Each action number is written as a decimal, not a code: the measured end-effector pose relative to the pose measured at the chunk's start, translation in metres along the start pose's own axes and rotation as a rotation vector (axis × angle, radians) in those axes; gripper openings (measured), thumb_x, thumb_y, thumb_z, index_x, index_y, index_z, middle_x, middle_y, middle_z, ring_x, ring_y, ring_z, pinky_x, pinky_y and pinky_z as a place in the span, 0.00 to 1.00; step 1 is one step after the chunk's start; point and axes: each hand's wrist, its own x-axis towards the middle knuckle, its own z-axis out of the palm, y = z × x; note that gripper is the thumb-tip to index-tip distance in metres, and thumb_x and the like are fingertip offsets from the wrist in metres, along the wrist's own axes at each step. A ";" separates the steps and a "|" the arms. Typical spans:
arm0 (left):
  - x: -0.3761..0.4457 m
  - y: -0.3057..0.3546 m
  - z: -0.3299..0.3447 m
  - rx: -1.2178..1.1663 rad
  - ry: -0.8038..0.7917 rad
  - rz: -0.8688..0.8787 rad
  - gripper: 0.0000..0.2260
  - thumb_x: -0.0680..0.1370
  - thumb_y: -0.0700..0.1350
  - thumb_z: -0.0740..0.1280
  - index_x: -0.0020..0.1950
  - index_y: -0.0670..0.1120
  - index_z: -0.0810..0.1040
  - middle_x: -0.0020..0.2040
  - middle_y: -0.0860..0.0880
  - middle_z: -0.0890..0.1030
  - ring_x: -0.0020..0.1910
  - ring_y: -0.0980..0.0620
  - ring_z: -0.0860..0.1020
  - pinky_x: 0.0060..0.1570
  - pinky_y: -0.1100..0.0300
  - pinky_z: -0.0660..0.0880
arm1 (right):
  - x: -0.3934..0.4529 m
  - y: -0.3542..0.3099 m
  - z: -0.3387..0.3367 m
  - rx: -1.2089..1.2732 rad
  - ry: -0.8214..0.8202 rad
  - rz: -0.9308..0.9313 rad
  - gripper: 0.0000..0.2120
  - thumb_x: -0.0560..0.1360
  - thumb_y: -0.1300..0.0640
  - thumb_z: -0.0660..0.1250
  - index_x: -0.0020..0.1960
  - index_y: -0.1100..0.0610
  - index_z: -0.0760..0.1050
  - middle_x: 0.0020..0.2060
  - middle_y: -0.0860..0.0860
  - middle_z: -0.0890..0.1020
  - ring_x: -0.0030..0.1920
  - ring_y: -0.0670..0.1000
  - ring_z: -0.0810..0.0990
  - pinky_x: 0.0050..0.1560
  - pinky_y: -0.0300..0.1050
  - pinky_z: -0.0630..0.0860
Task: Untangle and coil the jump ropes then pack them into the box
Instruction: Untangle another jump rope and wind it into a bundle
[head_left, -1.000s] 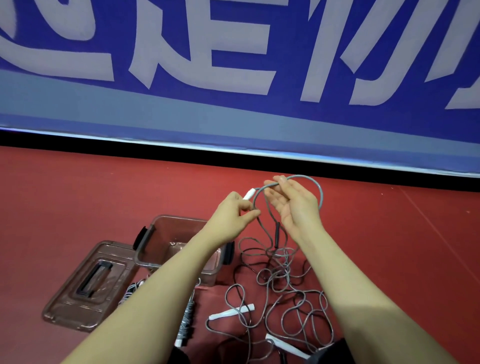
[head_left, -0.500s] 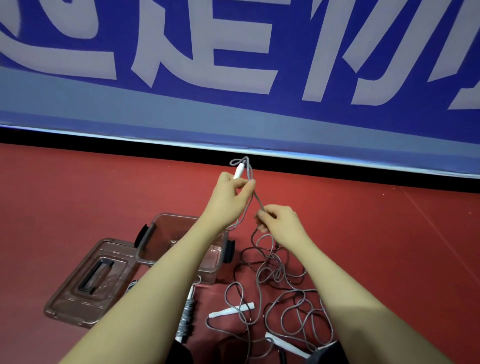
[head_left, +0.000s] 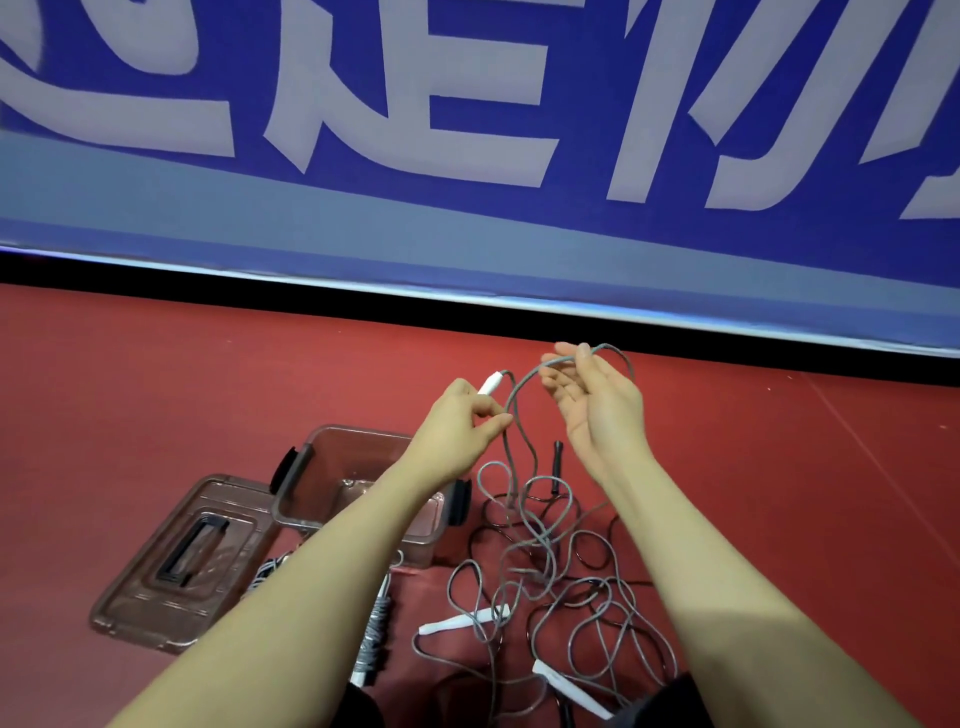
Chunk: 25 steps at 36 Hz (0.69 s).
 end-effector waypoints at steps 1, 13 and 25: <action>0.001 0.001 0.000 -0.011 0.031 -0.002 0.06 0.77 0.46 0.68 0.42 0.47 0.81 0.41 0.53 0.67 0.40 0.56 0.70 0.43 0.64 0.63 | 0.001 0.002 -0.003 -0.030 -0.001 0.006 0.09 0.80 0.59 0.60 0.48 0.63 0.76 0.38 0.56 0.81 0.35 0.49 0.80 0.38 0.39 0.78; 0.009 0.032 -0.015 -0.163 0.196 0.065 0.12 0.78 0.45 0.66 0.39 0.39 0.80 0.38 0.52 0.64 0.37 0.59 0.66 0.37 0.71 0.63 | -0.008 0.032 -0.027 -1.171 -0.399 0.152 0.08 0.78 0.63 0.63 0.42 0.60 0.78 0.36 0.56 0.80 0.34 0.50 0.76 0.38 0.41 0.75; -0.001 0.006 -0.003 0.007 -0.164 -0.043 0.10 0.75 0.41 0.67 0.56 0.47 0.81 0.48 0.49 0.66 0.44 0.53 0.69 0.45 0.65 0.64 | -0.002 0.007 0.000 -0.244 -0.093 0.064 0.11 0.81 0.63 0.57 0.44 0.65 0.75 0.34 0.57 0.81 0.29 0.47 0.79 0.35 0.36 0.77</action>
